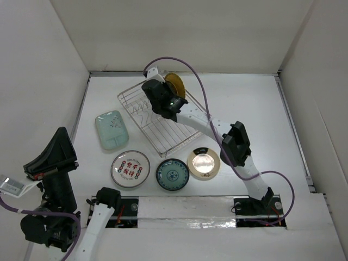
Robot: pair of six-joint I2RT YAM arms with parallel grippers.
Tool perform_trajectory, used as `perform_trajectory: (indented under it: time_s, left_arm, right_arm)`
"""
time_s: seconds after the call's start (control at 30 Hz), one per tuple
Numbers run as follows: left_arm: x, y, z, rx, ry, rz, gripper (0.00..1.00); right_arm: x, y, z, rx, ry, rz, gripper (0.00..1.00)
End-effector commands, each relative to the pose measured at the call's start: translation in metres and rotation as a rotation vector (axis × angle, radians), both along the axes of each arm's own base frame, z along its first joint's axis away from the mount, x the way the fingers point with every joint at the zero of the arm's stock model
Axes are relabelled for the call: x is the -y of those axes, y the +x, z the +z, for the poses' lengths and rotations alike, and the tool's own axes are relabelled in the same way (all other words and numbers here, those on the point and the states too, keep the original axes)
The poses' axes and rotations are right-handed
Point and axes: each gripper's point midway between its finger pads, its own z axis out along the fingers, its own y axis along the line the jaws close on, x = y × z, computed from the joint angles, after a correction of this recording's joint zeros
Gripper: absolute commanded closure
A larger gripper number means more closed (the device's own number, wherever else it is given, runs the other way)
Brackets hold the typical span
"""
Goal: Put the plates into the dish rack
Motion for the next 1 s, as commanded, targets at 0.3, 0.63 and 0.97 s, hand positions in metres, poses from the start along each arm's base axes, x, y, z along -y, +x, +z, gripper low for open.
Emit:
perform_trajectory:
  time_s: [0.3, 0.63, 0.97]
  left_arm:
    - [0.007, -0.011, 0.012, 0.075, 0.035, -0.026, 0.54]
    - [0.012, -0.015, 0.013, 0.105, 0.062, -0.041, 0.51]
    - [0.028, -0.018, 0.018, 0.140, 0.130, -0.099, 1.00]
  right_arm:
    - [-0.034, 0.008, -0.013, 0.047, 0.035, 0.012, 0.85]
    - [0.009, -0.070, 0.096, 0.181, 0.557, 0.173, 0.37]
    - [0.169, -0.185, -0.122, -0.261, 0.903, -0.091, 0.93]
